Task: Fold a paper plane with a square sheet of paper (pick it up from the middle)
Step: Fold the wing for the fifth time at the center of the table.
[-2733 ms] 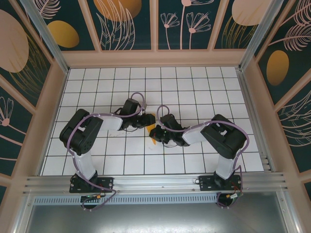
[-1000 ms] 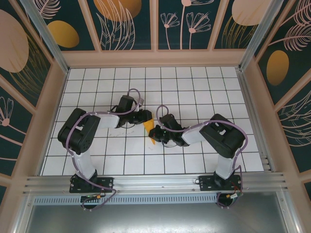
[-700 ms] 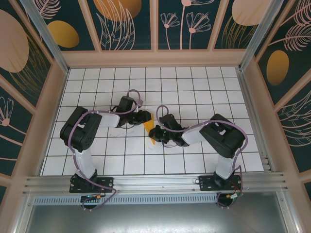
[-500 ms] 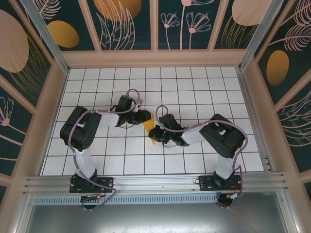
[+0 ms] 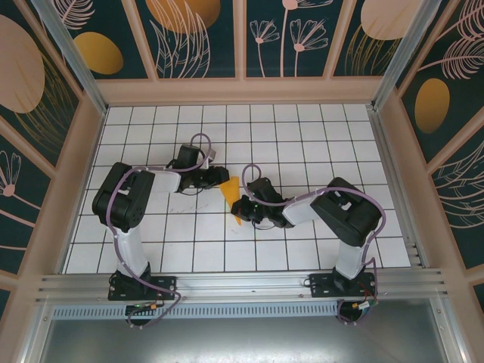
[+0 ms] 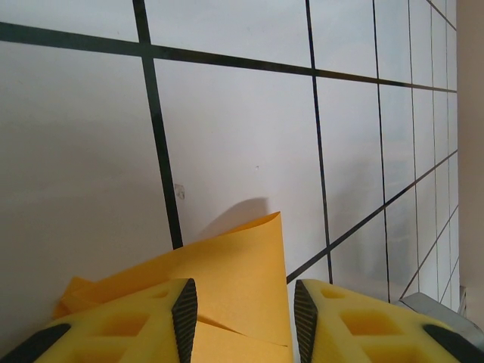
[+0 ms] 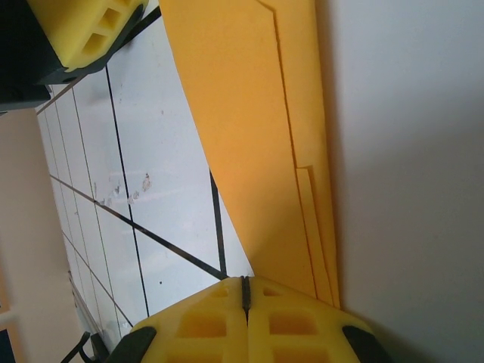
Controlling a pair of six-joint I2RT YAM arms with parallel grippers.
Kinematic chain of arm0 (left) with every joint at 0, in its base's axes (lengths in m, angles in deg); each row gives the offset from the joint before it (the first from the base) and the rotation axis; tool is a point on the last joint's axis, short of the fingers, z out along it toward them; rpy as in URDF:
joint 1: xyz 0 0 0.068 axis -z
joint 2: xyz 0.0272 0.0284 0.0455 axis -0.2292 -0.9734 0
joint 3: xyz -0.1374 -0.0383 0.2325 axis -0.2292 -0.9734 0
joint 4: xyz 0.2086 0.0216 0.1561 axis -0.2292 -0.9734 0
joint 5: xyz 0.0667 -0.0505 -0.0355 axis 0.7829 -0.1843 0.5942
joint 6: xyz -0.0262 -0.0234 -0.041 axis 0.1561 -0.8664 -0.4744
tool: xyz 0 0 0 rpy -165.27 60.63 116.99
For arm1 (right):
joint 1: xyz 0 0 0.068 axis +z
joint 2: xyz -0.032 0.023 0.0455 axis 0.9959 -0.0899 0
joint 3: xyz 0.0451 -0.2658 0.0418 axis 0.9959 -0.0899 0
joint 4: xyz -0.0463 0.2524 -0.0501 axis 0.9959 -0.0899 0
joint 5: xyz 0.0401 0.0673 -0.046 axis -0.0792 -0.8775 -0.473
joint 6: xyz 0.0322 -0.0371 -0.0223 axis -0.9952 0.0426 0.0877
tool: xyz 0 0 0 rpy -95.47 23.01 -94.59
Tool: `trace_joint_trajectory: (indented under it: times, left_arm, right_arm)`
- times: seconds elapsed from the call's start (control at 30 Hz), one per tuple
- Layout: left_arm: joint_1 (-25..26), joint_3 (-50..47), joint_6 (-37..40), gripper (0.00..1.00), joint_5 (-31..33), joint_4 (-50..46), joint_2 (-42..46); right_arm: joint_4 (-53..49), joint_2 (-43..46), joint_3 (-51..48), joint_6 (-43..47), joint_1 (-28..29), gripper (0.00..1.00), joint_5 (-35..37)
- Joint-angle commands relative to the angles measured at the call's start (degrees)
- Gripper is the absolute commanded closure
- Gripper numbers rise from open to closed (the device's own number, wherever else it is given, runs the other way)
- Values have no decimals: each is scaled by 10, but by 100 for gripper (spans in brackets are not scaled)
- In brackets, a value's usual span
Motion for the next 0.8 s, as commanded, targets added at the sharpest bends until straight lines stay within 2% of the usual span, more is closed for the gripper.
trace_joint_trajectory:
  times: [0.0, 0.43, 0.67, 0.77]
  left_arm:
    - [-29, 1, 37, 58, 87, -15, -23]
    - [-55, 19, 46, 56, 91, -10, -10]
    - [-56, 9, 34, 54, 119, -29, 56]
    - [-56, -19, 9, 54, 91, -3, 97]
  right_arm:
    - [-179, -47, -49, 17, 17, 100, 4]
    - [-172, -50, -40, 34, 17, 100, -11]
    - [-173, -51, -30, 44, 16, 100, -15]
    - [-171, -52, -27, 46, 15, 100, -15]
